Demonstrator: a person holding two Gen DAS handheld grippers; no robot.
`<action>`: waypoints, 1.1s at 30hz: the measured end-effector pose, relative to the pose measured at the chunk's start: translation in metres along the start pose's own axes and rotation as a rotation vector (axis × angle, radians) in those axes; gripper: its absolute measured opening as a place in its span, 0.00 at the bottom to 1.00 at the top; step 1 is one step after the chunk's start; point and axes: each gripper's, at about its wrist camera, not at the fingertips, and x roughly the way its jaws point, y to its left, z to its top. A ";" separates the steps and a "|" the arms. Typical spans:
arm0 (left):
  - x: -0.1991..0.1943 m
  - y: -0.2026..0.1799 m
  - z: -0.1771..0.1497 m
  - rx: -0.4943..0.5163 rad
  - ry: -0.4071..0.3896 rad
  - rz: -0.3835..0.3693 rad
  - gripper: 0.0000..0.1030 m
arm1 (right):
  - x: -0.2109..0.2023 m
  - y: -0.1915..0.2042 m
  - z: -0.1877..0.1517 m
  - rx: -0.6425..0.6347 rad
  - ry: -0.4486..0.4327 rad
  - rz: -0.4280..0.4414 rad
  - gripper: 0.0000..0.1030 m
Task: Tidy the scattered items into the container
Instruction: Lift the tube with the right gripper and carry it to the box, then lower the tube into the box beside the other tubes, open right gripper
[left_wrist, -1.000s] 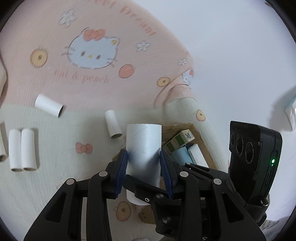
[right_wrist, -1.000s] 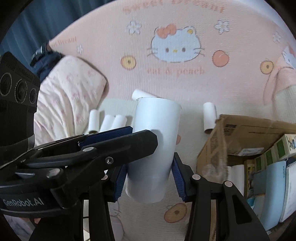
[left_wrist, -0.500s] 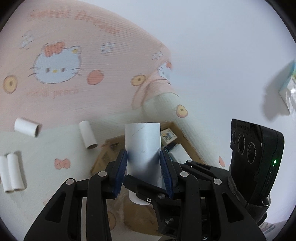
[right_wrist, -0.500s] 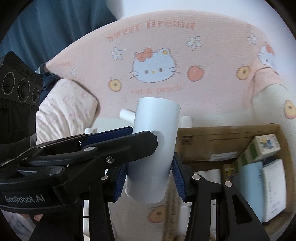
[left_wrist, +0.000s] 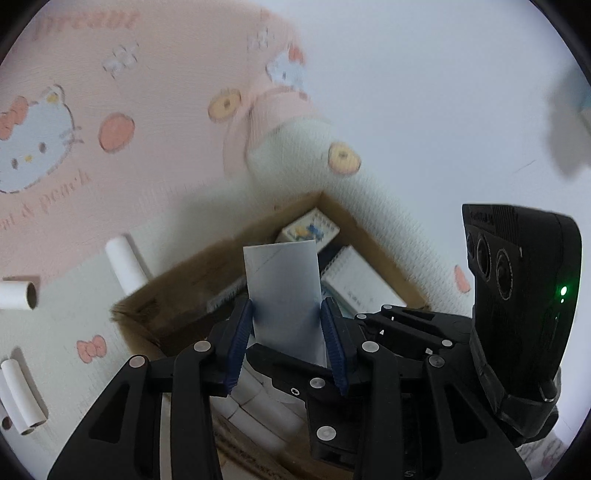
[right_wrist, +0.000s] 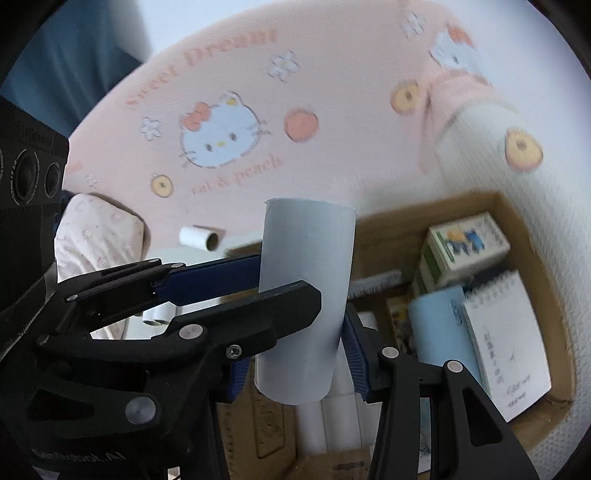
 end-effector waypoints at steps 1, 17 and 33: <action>0.008 -0.001 0.001 -0.003 0.027 0.006 0.40 | 0.004 -0.005 0.000 0.016 0.017 0.001 0.41; 0.091 0.024 0.004 -0.216 0.283 -0.047 0.42 | 0.062 -0.051 -0.007 0.186 0.248 -0.062 0.40; 0.112 0.048 -0.012 -0.398 0.329 -0.067 0.44 | 0.079 -0.063 -0.015 0.220 0.288 -0.081 0.40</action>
